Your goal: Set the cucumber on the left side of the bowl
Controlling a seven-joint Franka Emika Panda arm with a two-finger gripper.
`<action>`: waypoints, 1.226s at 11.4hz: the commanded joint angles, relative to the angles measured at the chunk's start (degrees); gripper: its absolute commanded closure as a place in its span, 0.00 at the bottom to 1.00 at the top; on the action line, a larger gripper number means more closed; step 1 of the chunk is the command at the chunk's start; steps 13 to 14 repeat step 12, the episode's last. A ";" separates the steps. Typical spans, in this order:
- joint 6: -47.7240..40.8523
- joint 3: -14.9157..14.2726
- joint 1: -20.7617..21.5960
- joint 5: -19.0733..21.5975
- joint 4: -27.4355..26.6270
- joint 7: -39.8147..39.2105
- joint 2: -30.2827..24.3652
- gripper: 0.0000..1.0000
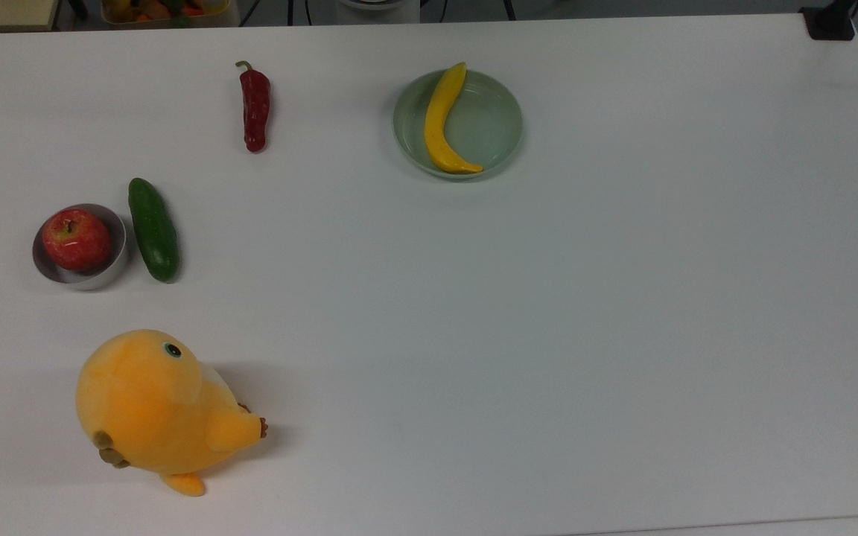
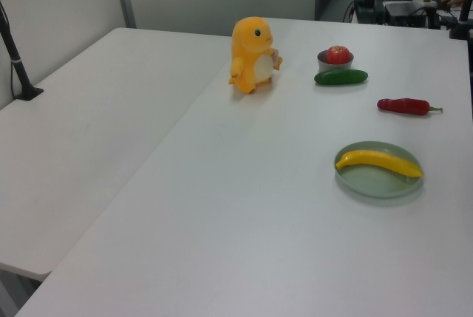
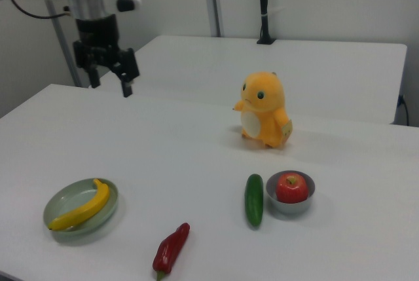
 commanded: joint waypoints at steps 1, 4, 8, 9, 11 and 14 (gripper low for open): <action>-1.68 1.91 2.99 0.45 -2.81 1.61 -2.87 0.00; 0.60 1.92 4.50 0.45 -3.59 0.12 -2.53 0.00; 14.90 -0.09 4.41 0.37 -8.07 -4.19 -2.35 0.00; 15.20 -0.37 4.41 0.37 -8.08 -3.59 -2.35 0.00; 14.59 -0.28 4.50 0.37 -7.99 -3.32 -2.44 0.00; 14.32 -0.28 4.50 0.37 -7.99 -3.40 -2.44 0.00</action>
